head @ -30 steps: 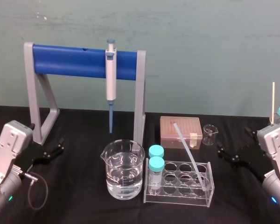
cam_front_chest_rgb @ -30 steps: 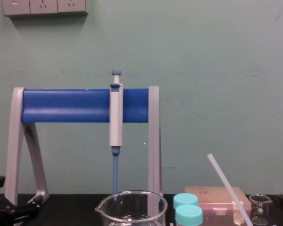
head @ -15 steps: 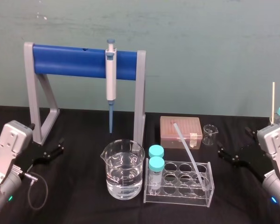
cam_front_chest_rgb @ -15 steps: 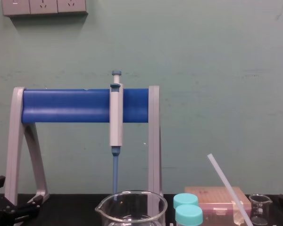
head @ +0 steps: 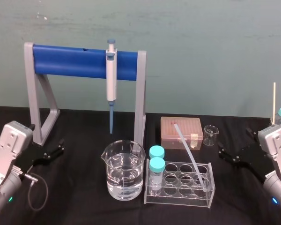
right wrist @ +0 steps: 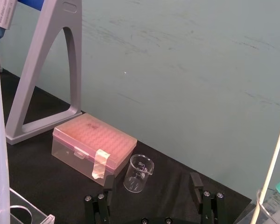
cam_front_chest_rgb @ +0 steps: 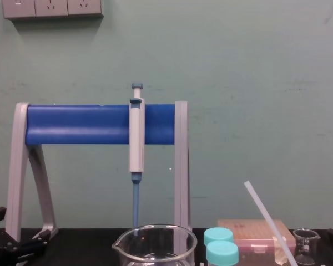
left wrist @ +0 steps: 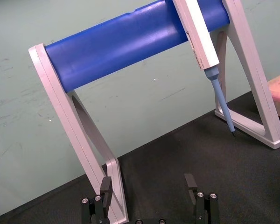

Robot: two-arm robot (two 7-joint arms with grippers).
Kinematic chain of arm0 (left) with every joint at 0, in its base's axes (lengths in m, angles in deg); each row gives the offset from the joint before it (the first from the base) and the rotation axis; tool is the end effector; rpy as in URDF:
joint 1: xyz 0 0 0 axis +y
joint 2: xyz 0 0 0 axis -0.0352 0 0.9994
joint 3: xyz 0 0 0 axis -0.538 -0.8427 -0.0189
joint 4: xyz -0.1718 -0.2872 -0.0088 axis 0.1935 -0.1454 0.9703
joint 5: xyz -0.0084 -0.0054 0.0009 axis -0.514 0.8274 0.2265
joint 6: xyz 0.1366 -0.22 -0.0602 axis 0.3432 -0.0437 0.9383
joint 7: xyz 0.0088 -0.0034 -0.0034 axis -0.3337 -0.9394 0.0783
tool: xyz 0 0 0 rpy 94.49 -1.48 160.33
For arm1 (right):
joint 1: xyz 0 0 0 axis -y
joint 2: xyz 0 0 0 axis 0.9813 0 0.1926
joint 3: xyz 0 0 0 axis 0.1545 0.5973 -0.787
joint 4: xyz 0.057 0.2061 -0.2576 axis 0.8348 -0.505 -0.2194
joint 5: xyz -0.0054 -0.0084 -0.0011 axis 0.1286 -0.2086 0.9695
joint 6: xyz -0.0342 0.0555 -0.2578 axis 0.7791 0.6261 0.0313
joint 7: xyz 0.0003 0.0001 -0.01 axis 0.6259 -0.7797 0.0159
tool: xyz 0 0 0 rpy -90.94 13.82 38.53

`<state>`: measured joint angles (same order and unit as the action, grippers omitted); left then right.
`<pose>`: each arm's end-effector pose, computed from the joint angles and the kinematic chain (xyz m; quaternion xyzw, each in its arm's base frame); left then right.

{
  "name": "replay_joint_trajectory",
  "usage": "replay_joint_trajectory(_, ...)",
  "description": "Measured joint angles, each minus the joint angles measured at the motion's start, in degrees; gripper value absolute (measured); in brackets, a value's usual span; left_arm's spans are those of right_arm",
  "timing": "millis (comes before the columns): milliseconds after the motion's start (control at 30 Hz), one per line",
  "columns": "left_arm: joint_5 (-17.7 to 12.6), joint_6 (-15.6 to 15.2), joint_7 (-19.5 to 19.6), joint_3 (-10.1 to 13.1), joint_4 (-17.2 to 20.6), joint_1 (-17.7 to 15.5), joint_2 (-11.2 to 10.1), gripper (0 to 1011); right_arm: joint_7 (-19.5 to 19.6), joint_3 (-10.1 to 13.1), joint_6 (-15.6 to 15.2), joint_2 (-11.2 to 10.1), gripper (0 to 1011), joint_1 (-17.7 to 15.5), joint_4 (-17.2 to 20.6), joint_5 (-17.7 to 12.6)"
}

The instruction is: Pick up the stirring rod with one hand, then place it down.

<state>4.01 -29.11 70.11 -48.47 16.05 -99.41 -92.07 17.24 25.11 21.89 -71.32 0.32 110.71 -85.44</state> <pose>0.3248 0.1194 -0.3301 0.1415 -0.1324 0.5799 0.7913 0.3248 -0.1193 -0.3301 -0.1415 -0.1324 -0.5799 0.7913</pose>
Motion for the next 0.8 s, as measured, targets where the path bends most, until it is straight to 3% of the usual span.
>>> replay_joint_trajectory(267,0.0,0.0,0.0,0.0,0.0,0.0,0.0,1000,0.0,0.1,0.0,0.0,1004,0.0,0.0,0.1)
replay_joint_trajectory(400,0.0,0.0,0.0,0.0,0.0,0.0,0.0,1000,0.0,0.7,1.6,0.3,1004,-0.5,0.9,0.9)
replay_joint_trajectory(533,0.0,0.0,0.0,0.0,0.0,0.0,0.0,1000,-0.1,1.3,4.7,0.3,1004,-1.0,2.6,2.4)
replay_joint_trajectory(800,0.0,0.0,0.0,0.0,0.0,0.0,0.0,1000,1.2,1.0,11.4,-0.1,1004,-2.3,6.4,9.1)
